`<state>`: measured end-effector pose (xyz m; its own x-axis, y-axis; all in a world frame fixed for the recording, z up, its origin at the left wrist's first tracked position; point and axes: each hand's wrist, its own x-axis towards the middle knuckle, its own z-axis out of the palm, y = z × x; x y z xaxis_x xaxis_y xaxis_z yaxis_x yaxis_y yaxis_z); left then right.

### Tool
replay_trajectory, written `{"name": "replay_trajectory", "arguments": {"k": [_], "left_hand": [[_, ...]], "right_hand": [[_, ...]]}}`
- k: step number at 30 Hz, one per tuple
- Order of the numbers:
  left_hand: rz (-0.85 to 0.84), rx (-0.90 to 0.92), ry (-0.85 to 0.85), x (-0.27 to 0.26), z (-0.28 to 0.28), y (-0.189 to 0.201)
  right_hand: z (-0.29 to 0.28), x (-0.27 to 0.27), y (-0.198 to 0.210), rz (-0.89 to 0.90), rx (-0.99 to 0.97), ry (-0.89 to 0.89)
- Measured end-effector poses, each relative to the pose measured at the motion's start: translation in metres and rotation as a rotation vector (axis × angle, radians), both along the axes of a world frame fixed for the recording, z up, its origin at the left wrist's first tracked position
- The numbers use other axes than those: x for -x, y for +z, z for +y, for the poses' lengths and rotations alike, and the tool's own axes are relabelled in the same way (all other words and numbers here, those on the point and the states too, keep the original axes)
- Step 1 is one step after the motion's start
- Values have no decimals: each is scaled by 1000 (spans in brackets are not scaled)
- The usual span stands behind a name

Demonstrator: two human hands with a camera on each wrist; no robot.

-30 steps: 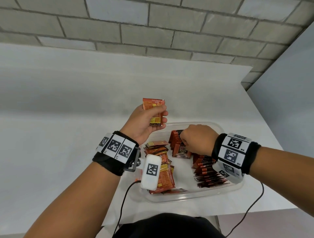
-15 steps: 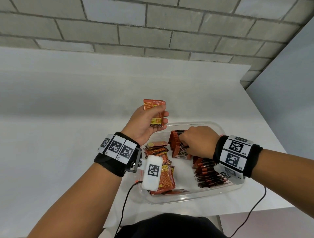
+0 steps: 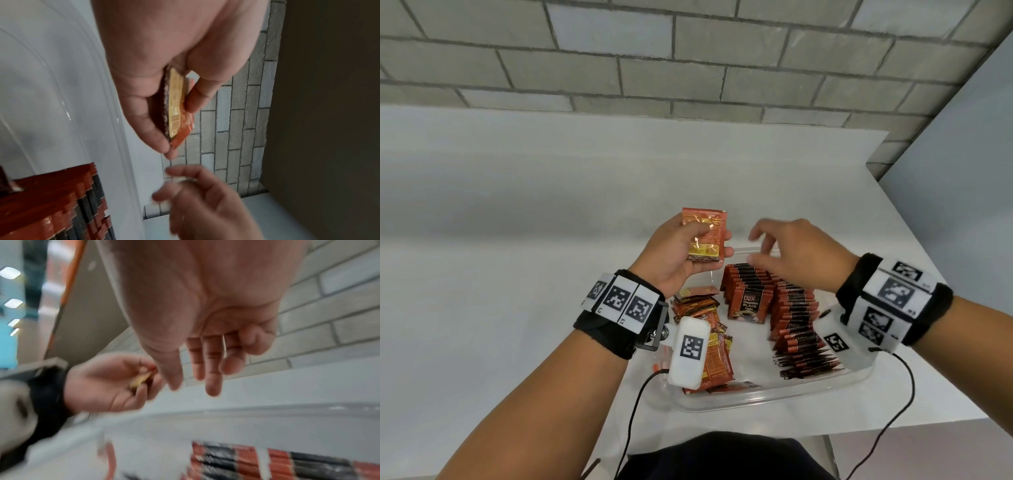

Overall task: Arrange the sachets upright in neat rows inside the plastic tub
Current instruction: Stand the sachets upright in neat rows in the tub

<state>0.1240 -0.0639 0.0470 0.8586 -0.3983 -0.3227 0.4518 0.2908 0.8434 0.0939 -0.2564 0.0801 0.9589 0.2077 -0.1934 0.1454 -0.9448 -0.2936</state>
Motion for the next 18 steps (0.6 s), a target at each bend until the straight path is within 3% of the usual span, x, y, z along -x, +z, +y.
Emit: {"name": "replay_trajectory", "arguments": {"k": [3, 7, 10, 13, 18], "left_hand": [[-24, -51, -49, 3, -7, 3], [-42, -95, -100, 7, -19, 6], [56, -70, -67, 7, -24, 8], [201, 44, 1, 9, -23, 10], [81, 38, 26, 8, -27, 11]], "right_hand": [[-1, -4, 12, -37, -378, -147], [-3, -8, 9, -97, -508, -162], [-7, -6, 8, -273, -608, -176], [-12, 4, 8, -465, -536, -51], [-22, 19, -6, -361, -386, 141]]}}
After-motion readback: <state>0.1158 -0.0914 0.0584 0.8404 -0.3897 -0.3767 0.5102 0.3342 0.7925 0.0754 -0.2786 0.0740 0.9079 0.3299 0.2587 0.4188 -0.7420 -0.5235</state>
